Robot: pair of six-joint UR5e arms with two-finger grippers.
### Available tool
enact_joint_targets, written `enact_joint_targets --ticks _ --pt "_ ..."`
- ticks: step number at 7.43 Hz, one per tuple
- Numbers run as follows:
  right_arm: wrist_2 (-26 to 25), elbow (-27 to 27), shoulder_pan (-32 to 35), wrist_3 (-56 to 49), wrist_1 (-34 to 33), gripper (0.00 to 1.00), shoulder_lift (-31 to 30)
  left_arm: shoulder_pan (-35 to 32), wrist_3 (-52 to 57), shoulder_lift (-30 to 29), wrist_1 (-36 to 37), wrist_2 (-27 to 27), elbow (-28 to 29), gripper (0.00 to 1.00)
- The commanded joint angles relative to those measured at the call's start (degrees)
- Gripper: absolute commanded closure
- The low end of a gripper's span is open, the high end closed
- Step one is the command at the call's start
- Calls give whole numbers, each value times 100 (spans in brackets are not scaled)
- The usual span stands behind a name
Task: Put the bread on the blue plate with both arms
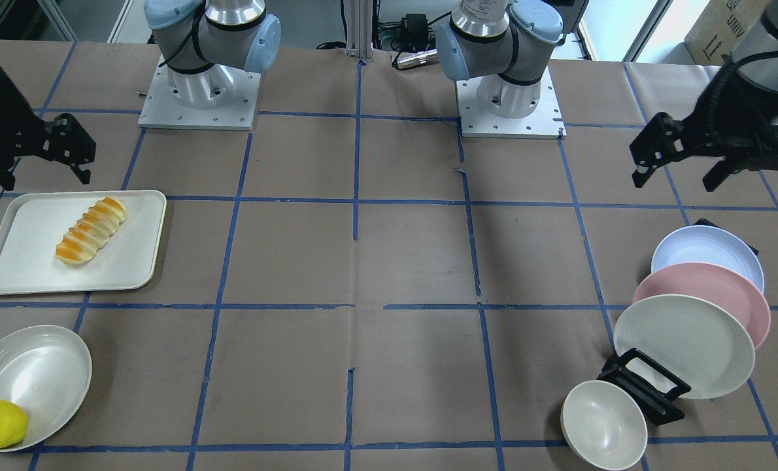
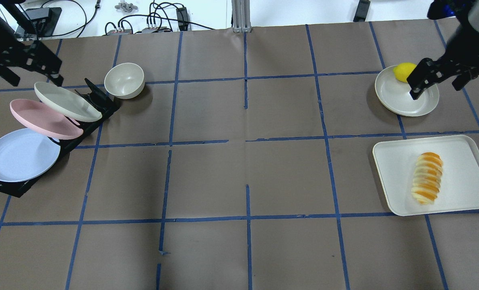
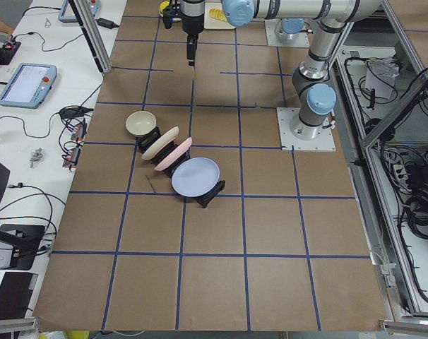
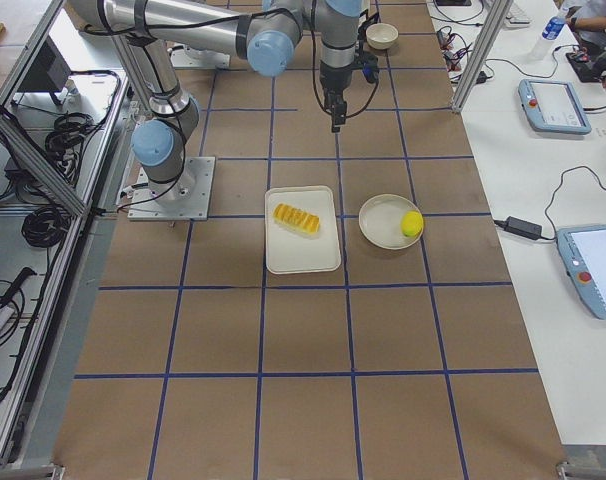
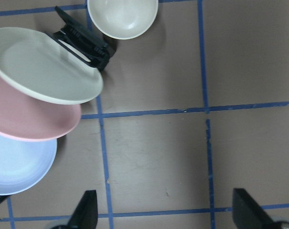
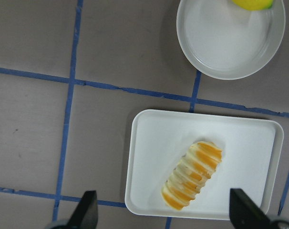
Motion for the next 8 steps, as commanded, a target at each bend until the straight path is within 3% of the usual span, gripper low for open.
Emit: enact_joint_targets --ticks 1,3,6,8 --pt "-117 916 -417 -575 -996 5 -144 1210 1230 -75 -4 -42 19 0" --pt "-4 1927 -1003 -1092 -1973 5 -303 1950 2146 -433 48 -60 27 0" --pt "339 3150 -1701 -1288 -3351 5 -251 2787 3309 -1601 277 -499 404 0" --pt "339 3364 -1701 -1280 -3945 6 99 2789 3528 -2138 922 -394 511 0"
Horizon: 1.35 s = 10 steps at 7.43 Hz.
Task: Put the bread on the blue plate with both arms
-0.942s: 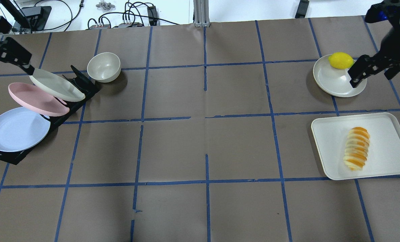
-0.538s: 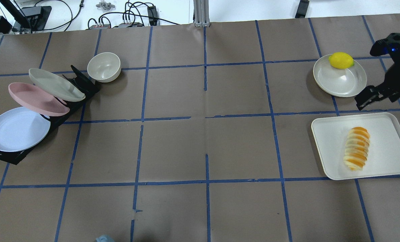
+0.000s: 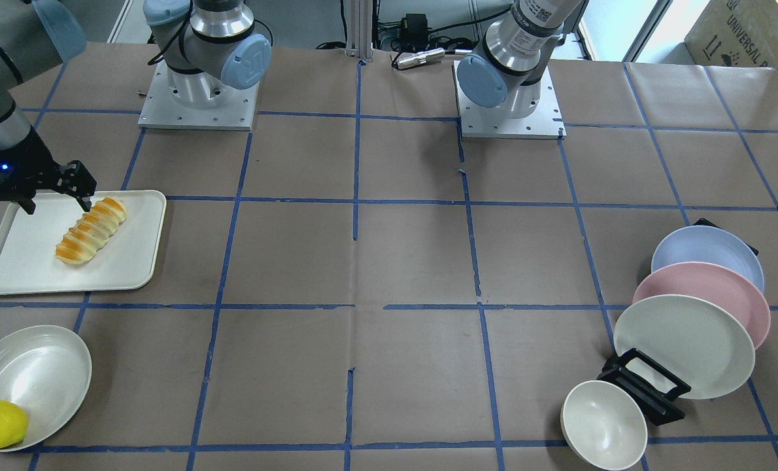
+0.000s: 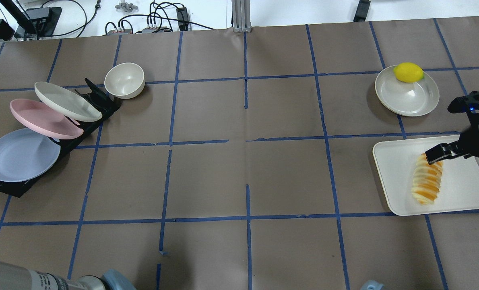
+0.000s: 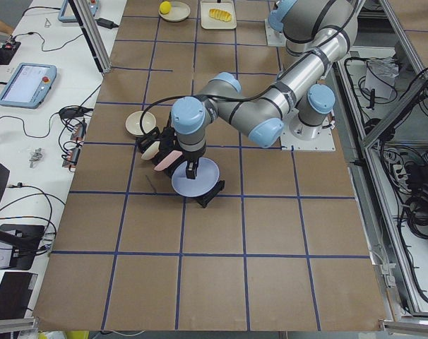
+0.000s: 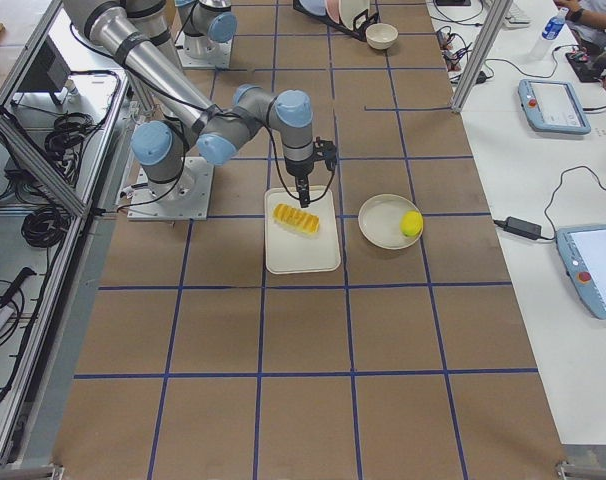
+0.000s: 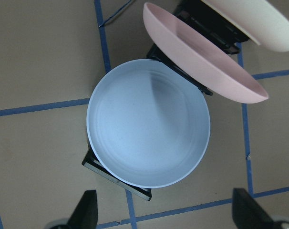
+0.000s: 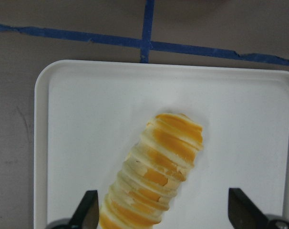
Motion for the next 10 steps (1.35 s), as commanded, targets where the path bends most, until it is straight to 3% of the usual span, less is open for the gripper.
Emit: enact_joint_targets --ticks 1,5,7,9,10 --pt "18 174 -69 -4 -515 7 467 41 455 -565 802 28 56 0" --pt "159 490 -272 -4 -1009 10 803 -3 493 -1400 1182 27 29 2" --pt "141 736 -272 -4 -1253 15 795 -20 493 -1525 1201 28 -57 13" --pt "89 737 -272 5 -1272 47 795 -47 493 -1543 1183 27 -76 37" --pt "71 728 -272 5 -1272 70 795 -47 484 -1543 1149 27 -76 60"
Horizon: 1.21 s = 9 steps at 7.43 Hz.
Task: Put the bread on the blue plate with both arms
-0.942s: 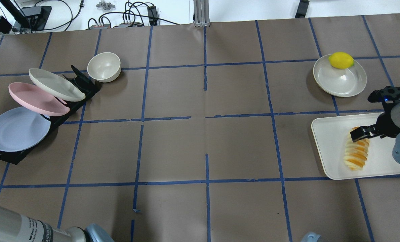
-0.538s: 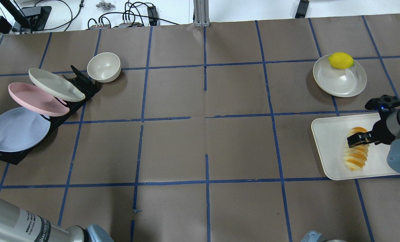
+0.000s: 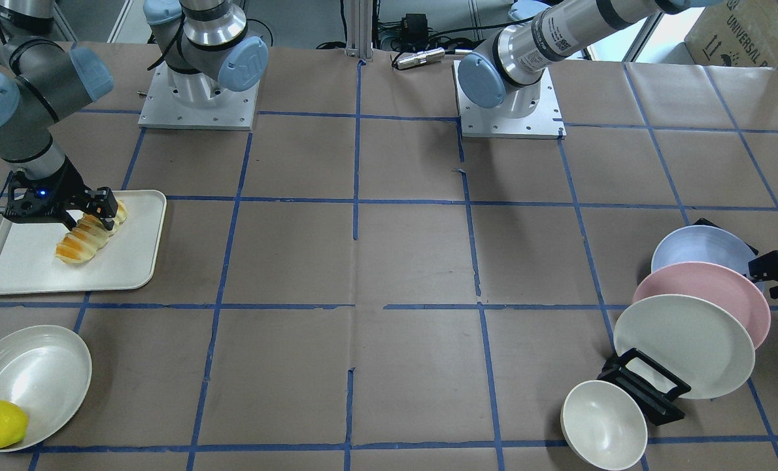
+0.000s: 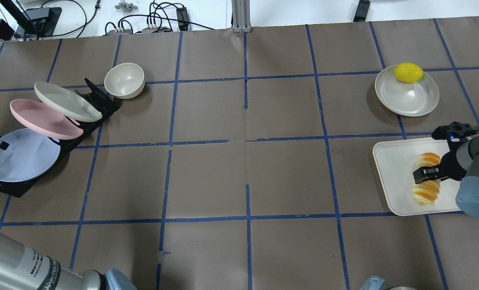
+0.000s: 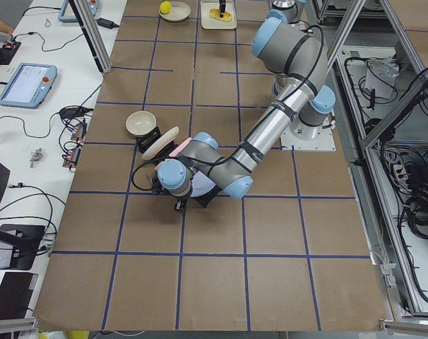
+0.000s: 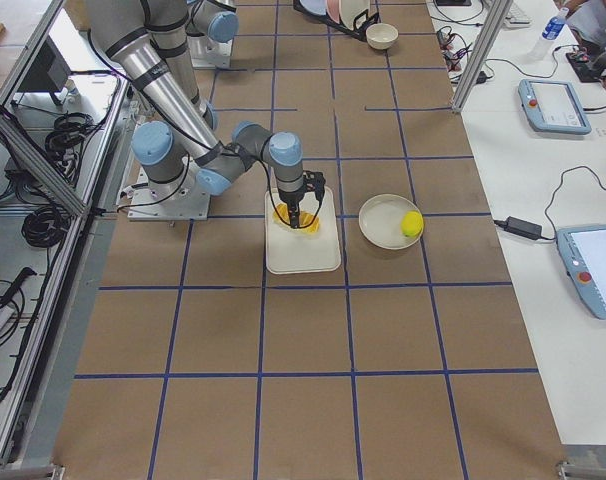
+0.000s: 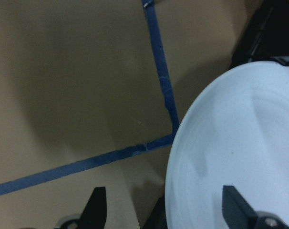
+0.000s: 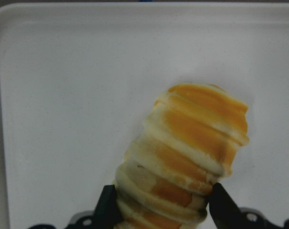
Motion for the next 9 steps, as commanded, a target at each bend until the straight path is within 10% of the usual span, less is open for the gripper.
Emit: enact_joint_targets --ticks 1,9 --pt "-27 -8 0 1 -11 84 0 -6 -31 -5 -73 0 -4 71" --pt "-53 -402 17 10 898 92 -797 73 -5 723 -616 17 128 90"
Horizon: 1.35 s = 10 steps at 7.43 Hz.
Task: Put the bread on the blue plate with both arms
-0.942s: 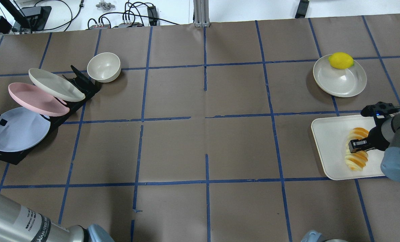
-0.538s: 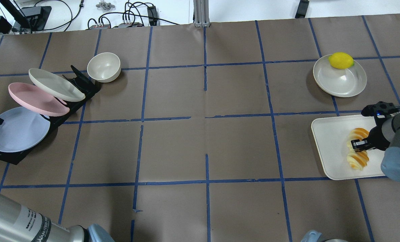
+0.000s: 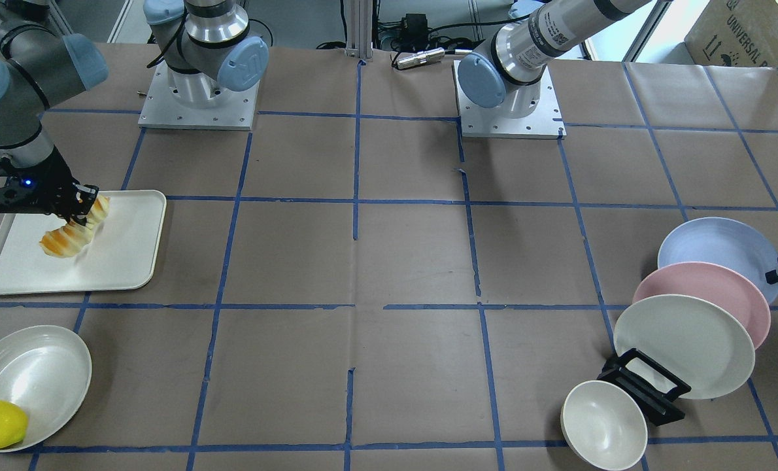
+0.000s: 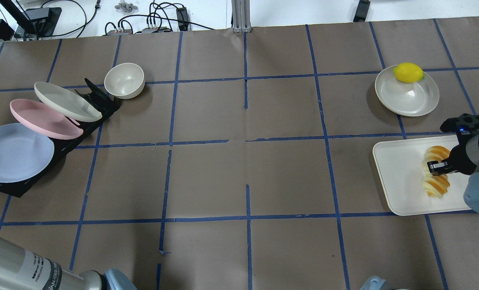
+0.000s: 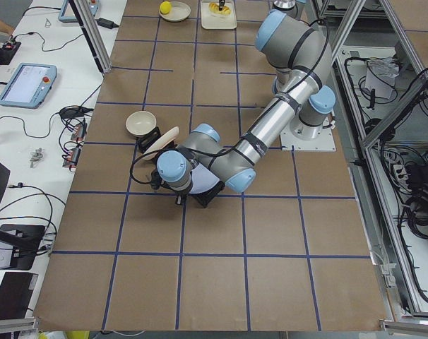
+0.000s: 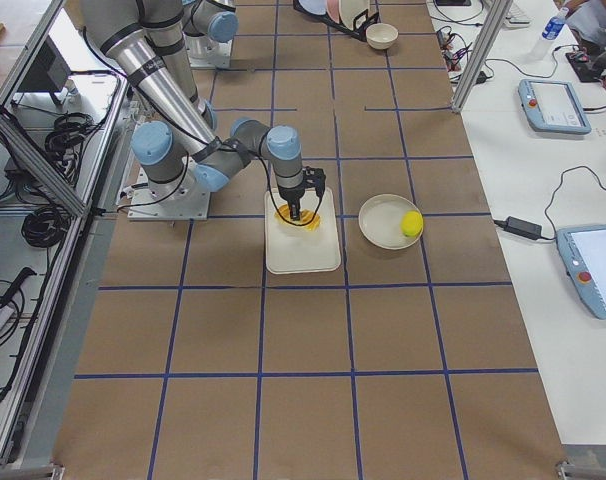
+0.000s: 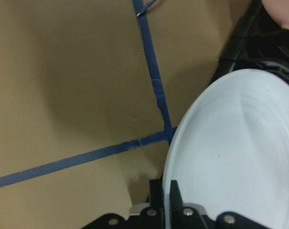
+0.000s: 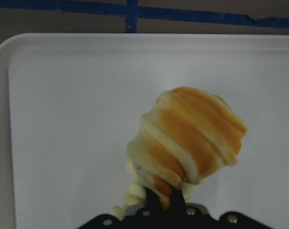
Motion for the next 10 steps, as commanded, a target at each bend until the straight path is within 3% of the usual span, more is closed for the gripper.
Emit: enact_joint_targets --ticks 1,4,8,10 --pt "-81 -431 3 -7 1196 92 -573 69 24 402 -343 0 -24 90" --pt "-239 -1002 3 10 2849 92 -1409 193 121 1147 -904 271 2 90" --pt "-388 -2960 3 19 5460 92 -1710 -17 16 2432 -1731 229 -16 90" --pt "-302 -3525 99 46 5904 91 -1605 -971 -779 2531 -1742 211 -16 90"
